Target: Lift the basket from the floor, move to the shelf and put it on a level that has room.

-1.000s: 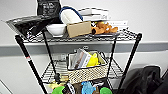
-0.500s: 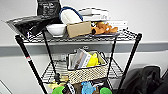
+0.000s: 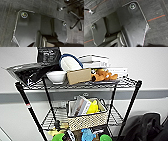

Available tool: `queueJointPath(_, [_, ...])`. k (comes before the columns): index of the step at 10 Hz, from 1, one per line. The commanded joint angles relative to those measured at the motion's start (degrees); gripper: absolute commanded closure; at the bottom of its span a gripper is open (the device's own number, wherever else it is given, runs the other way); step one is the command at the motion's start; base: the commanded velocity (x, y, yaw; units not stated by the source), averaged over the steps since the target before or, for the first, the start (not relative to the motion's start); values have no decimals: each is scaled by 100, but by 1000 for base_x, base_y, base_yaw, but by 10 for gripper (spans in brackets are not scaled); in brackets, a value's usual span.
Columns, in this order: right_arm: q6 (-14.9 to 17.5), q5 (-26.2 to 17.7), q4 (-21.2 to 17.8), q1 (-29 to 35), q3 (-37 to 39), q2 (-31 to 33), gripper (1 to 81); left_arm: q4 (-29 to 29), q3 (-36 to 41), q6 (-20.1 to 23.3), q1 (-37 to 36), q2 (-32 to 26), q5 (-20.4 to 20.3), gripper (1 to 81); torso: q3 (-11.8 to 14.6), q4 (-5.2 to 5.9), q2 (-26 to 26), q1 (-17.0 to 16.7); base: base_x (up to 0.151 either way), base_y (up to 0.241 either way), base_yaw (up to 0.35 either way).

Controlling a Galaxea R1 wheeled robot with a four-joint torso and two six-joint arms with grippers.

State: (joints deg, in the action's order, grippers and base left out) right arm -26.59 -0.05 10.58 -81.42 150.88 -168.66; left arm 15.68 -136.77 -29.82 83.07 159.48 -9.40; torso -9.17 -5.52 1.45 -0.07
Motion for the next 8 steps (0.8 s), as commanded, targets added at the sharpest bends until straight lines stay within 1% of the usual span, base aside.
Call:
queueJointPath(1, [22, -303, 392, 78, 476, -390, 10, 41, -1246, 29, -198, 734, 562, 10, 0, 0, 0, 7, 0, 0, 0])
queueJointPath(4, [22, -303, 418, 7, 573, -540, 10, 67, -2151, 37, -198, 1270, 737, 10, 0, 0, 0, 7, 0, 0, 0])
queueJointPath(5, [22, -303, 515, 7, 555, -566, 10, 76, -2328, 29, -198, 1367, 790, 10, 0, 0, 0, 7, 0, 0, 0])
queueJointPath(6, [13, -303, 620, -28, 582, -627, 10, 102, -2381, 29, -198, 1412, 852, 10, 0, 0, 0, 7, 0, 0, 0])
queueJointPath(8, [13, -312, 822, -99, 582, -681, 10, 120, -2381, 37, -198, 1526, 852, 10, 2, 0, 0, 7, 0, 0, 0])
